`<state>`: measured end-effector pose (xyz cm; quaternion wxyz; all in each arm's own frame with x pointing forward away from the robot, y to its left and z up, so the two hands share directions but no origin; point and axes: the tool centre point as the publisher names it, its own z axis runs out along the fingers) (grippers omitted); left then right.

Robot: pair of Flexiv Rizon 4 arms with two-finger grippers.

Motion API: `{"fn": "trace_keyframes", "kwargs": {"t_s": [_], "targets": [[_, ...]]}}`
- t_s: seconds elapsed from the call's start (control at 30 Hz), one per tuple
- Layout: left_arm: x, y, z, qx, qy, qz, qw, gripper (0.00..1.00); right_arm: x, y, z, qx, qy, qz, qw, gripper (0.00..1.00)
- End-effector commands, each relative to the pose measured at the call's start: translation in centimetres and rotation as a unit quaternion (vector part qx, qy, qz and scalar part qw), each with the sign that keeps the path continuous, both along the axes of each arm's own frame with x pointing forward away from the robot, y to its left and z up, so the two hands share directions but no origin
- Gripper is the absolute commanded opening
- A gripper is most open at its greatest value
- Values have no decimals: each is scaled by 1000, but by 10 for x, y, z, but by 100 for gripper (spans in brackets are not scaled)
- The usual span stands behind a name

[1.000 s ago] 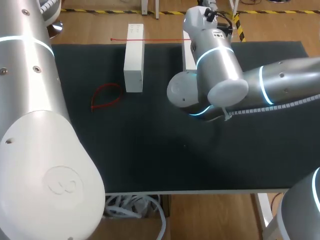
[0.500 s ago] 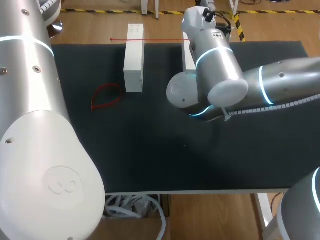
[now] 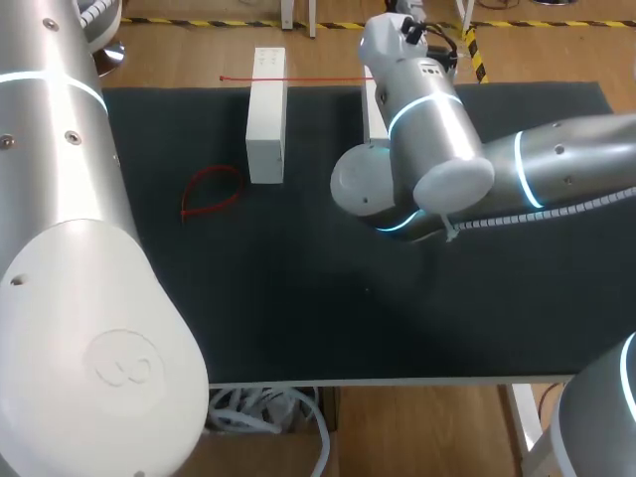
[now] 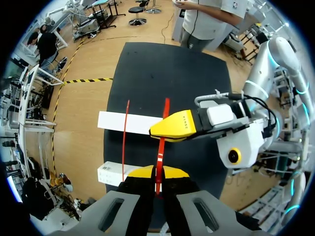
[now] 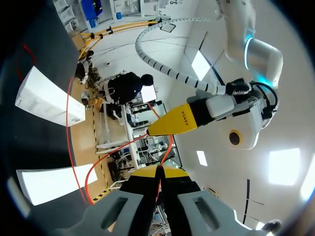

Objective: Grab the tape and strap the tape.

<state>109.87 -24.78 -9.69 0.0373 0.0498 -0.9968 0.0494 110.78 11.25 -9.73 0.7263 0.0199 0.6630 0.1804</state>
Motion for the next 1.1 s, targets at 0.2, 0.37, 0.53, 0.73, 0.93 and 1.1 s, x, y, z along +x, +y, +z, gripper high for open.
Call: {"fn": "trace_keyframes", "kwargs": {"t_s": [0.2,0.37,0.53,0.73,0.93,1.1], "targets": [[3,-3,3,4,4,-1,1000,0,1,2,2,1,11,7,1000,0],[3,-3,3,4,4,-1,1000,0,0,4,1,4,15,11,1000,0],[3,-3,3,4,4,-1,1000,0,1,4,3,4,11,15,1000,0],[3,-3,3,4,4,-1,1000,0,1,3,3,-2,8,18,1000,0],[3,-3,3,4,4,-1,1000,0,0,1,4,-3,6,20,1000,0],[3,-3,3,4,4,-1,1000,0,0,-1,4,-4,5,21,1000,0]]}}
